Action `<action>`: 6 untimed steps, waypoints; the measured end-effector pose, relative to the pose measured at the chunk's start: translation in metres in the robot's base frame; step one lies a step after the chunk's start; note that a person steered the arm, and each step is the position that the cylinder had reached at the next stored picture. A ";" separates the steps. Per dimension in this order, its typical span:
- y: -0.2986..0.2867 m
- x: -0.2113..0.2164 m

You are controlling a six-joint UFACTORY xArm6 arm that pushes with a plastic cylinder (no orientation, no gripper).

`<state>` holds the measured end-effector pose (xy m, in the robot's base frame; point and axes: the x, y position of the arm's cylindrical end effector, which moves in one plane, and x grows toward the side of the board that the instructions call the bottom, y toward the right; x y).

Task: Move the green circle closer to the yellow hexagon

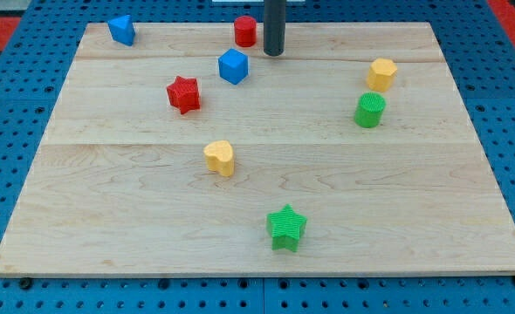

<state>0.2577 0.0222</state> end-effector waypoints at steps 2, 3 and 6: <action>0.019 0.094; 0.039 0.156; 0.142 0.158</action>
